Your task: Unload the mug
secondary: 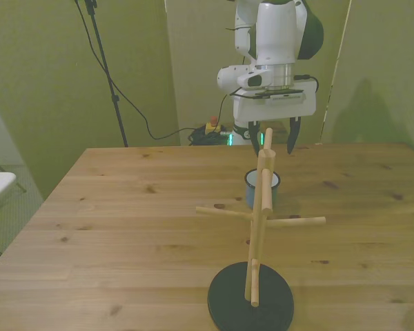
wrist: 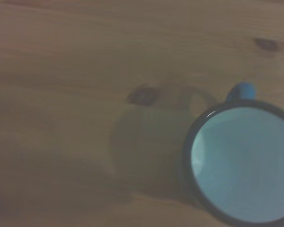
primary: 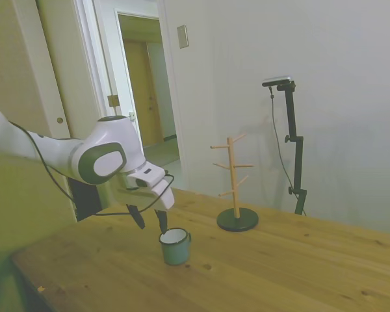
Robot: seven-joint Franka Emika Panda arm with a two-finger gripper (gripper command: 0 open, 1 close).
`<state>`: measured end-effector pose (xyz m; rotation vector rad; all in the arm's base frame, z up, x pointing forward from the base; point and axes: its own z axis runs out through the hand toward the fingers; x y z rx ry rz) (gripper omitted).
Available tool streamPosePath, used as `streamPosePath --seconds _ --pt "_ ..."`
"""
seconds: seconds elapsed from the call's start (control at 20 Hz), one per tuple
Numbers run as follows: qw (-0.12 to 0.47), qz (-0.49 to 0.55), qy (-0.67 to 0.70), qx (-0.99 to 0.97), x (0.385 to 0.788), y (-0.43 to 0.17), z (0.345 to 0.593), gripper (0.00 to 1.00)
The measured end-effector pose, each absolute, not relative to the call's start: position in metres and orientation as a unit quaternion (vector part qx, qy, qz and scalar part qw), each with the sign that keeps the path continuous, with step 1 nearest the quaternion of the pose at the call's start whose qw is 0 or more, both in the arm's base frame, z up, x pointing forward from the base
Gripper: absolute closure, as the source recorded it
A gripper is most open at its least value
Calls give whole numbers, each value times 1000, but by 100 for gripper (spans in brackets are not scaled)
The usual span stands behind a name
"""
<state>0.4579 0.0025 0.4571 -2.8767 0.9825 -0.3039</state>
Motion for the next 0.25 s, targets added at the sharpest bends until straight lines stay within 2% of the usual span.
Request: streamPosePath --seconds 0.25 --pt "34 -80 324 -942 435 7 451 0"
